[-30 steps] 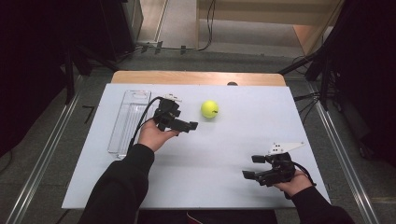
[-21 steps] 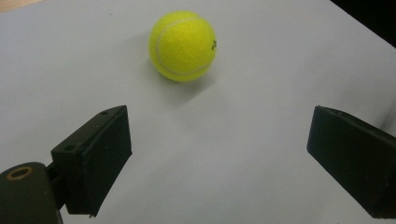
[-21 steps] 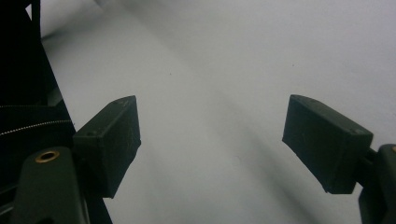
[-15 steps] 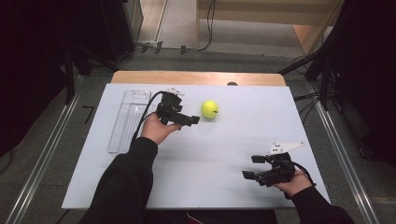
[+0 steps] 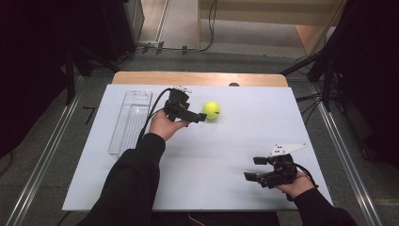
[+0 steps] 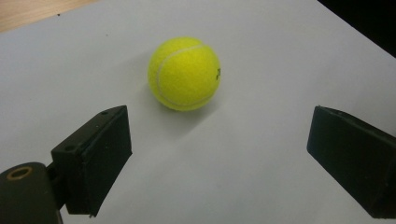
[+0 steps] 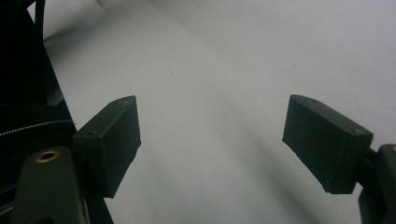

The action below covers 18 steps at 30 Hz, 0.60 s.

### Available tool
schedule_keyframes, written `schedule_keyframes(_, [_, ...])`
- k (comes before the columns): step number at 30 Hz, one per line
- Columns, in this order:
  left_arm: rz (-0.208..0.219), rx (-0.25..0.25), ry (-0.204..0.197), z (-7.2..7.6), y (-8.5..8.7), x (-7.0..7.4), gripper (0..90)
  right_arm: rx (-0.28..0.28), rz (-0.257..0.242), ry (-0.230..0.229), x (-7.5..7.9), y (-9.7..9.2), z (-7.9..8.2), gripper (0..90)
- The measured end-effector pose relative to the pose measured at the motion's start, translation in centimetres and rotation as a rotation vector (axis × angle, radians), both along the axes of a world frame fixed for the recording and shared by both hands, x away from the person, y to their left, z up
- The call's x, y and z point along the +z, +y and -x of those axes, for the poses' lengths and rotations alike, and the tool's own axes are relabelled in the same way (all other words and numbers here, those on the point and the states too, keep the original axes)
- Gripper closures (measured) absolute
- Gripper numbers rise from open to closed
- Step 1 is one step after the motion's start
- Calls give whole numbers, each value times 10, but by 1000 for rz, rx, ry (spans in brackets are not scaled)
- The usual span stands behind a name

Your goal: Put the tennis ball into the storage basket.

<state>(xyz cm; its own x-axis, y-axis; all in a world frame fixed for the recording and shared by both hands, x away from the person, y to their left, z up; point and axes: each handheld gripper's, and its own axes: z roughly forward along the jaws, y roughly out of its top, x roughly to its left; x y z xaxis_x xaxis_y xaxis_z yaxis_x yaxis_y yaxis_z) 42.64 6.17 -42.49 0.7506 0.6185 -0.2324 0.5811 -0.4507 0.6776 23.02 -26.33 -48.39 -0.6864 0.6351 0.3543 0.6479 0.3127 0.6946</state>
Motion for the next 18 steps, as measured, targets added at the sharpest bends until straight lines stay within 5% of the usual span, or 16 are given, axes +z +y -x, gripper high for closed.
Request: schedule_keyframes(18, [-32, 25, -10, -22, -21, -3, 88, 4, 0, 0, -1, -1, -1, 171])
